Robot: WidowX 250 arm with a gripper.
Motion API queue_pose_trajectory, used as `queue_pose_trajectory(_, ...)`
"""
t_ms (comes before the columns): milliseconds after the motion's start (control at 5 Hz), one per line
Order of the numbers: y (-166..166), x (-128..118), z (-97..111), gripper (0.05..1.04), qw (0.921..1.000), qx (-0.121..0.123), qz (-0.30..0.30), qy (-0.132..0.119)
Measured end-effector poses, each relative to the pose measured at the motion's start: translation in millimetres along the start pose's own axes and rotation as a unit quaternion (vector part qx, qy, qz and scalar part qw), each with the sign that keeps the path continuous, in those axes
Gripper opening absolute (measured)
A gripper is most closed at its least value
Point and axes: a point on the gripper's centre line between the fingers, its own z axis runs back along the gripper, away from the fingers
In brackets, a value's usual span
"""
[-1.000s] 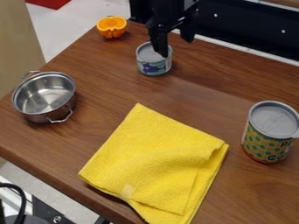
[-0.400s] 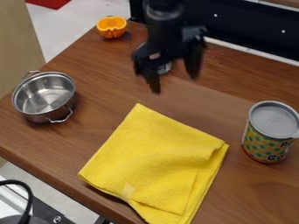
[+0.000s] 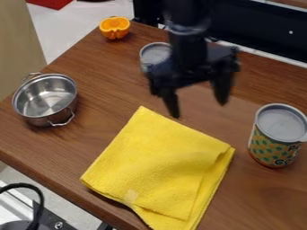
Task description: Moved can to the top left corner of the yellow cloth
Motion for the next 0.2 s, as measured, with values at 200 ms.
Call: queue_pose_trajectory(200, -23.3, -7.6, 4.7, 0.998, 1.0000, -0.007, -0.003, 0.005)
